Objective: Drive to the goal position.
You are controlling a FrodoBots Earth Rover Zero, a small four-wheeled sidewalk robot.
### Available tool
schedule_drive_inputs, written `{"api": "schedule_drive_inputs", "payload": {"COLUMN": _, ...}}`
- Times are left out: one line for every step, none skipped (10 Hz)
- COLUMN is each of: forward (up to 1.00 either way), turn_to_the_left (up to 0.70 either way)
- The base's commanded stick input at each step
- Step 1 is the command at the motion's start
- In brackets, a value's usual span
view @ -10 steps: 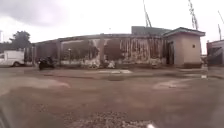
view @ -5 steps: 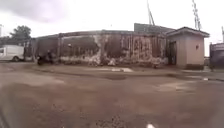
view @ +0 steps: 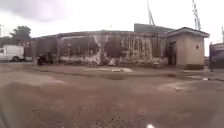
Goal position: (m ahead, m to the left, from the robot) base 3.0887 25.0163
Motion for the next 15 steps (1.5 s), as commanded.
{"api": "schedule_drive_inputs", "payload": {"forward": 0.0, "turn_to_the_left": -0.49}}
{"api": "schedule_drive_inputs", "payload": {"forward": 0.0, "turn_to_the_left": -0.6}}
{"api": "schedule_drive_inputs", "payload": {"forward": 0.0, "turn_to_the_left": -0.7}}
{"api": "schedule_drive_inputs", "payload": {"forward": 0.0, "turn_to_the_left": -0.81}}
{"api": "schedule_drive_inputs", "payload": {"forward": 0.0, "turn_to_the_left": -0.85}}
{"api": "schedule_drive_inputs", "payload": {"forward": 0.01, "turn_to_the_left": -0.82}}
{"api": "schedule_drive_inputs", "payload": {"forward": 0.05, "turn_to_the_left": -0.68}}
{"api": "schedule_drive_inputs", "payload": {"forward": 0.08, "turn_to_the_left": -0.54}}
{"api": "schedule_drive_inputs", "payload": {"forward": 0.12, "turn_to_the_left": -0.41}}
{"api": "schedule_drive_inputs", "payload": {"forward": 0.12, "turn_to_the_left": -0.42}}
{"api": "schedule_drive_inputs", "payload": {"forward": 0.02, "turn_to_the_left": -0.78}}
{"api": "schedule_drive_inputs", "payload": {"forward": 0.0, "turn_to_the_left": -0.61}}
{"api": "schedule_drive_inputs", "payload": {"forward": 0.0, "turn_to_the_left": -0.32}}
{"api": "schedule_drive_inputs", "payload": {"forward": 0.0, "turn_to_the_left": -0.03}}
{"api": "schedule_drive_inputs", "payload": {"forward": 0.0, "turn_to_the_left": 0.0}}
